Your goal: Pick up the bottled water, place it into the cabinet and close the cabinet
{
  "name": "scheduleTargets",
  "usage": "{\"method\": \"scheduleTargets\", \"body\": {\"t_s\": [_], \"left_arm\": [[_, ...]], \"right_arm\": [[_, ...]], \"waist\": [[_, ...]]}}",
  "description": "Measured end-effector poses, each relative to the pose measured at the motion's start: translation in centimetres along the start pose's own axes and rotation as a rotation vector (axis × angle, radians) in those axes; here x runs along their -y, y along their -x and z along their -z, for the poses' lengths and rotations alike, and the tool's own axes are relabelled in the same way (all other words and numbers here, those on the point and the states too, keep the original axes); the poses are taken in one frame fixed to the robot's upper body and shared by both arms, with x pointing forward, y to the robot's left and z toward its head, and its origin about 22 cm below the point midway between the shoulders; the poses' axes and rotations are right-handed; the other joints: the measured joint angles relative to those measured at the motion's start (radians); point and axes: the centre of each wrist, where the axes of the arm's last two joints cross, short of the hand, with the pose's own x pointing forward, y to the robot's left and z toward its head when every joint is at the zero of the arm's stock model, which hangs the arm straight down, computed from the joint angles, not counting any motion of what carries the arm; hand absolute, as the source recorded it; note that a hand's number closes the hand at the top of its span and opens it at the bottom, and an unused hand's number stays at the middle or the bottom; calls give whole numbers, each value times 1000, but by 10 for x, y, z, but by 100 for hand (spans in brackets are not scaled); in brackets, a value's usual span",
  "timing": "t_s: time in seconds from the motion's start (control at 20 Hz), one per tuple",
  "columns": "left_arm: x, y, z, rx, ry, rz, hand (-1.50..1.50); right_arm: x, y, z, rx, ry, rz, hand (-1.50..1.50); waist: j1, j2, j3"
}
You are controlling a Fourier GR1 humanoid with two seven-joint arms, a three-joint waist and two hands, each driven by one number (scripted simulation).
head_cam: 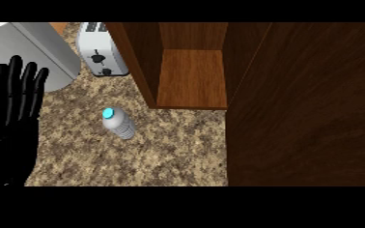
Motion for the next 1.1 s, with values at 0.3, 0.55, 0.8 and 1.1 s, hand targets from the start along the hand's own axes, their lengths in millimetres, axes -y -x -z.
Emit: {"method": "scheduleTargets", "body": {"t_s": [0.3,0.55,0.8,1.1], "left_arm": [[32,-7,6,34,80,-32,-150],[42,19,-14,-274,-10,-241,-150],[49,12,-31,-397,-45,-325,-150],[51,6,-54,-435,-62,-337,-150]], "right_arm": [[1,-11,-16,55,-59,-28,-150],[-15,0,-35,-137,-84,225,-150],[-13,-9,-56,-212,-92,323,-150],[-7,-17,-71,-238,-86,359,-150]], "waist": [[-22,26,4],[-29,36,4],[-26,33,5],[-22,33,5]]}}
